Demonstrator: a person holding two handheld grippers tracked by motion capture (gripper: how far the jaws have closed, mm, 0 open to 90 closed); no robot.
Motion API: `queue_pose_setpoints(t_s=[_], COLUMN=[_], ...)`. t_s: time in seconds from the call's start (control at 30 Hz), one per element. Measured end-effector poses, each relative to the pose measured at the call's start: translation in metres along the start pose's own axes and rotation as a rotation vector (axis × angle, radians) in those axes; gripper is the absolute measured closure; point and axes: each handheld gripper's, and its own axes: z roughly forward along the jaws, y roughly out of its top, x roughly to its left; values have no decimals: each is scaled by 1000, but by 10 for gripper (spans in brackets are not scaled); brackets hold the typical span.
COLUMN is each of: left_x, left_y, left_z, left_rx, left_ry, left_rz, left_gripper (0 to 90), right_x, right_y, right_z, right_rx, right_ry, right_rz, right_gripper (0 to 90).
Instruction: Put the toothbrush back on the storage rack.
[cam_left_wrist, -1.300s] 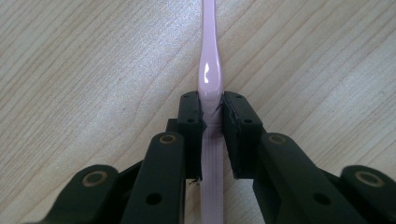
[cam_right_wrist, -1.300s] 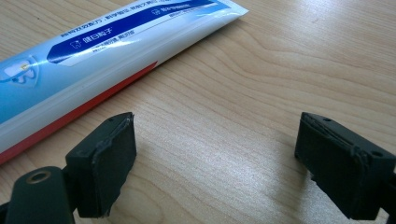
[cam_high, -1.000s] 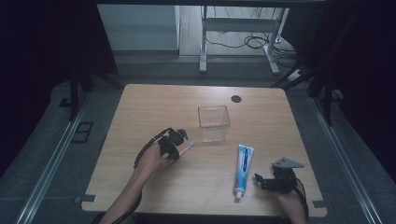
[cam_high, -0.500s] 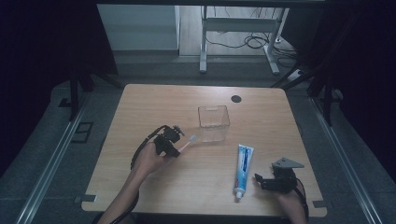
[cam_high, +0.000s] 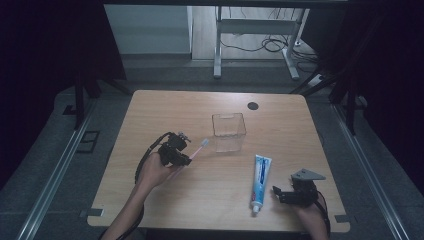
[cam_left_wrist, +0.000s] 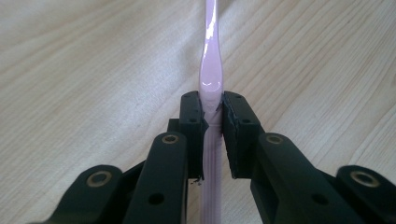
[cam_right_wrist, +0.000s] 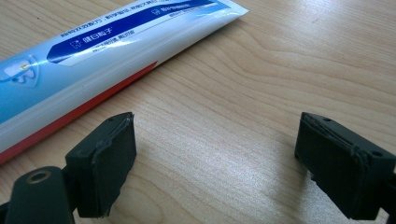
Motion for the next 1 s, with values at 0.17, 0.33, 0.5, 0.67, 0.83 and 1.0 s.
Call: queue_pose_setpoints(t_s=[0.17,0.33,0.5,0.67,0.83,1.0], left_x=[0,0,-1,-1,-1,-4], left_y=[0,0,1,3,9,19], left_z=[-9,-15,-23,-30,-36,-42], left_rx=[-52,-93,-143,-194,-232,-267], left_ry=[14,18,23,23,14,21], left_rz=[2,0,-1,-4,1,5], left_gripper=[790,790,790,790,790,790], right_x=[0,0,0,0,0,0], right_y=[0,0,0,0,0,0], right_z=[0,0,0,0,0,0], right_rx=[0,0,0,0,-1,-2], right_ry=[0,0,0,0,0,0], right_rz=[0,0,1,1,0,-2], right_gripper=[124,124,125,124,124,124])
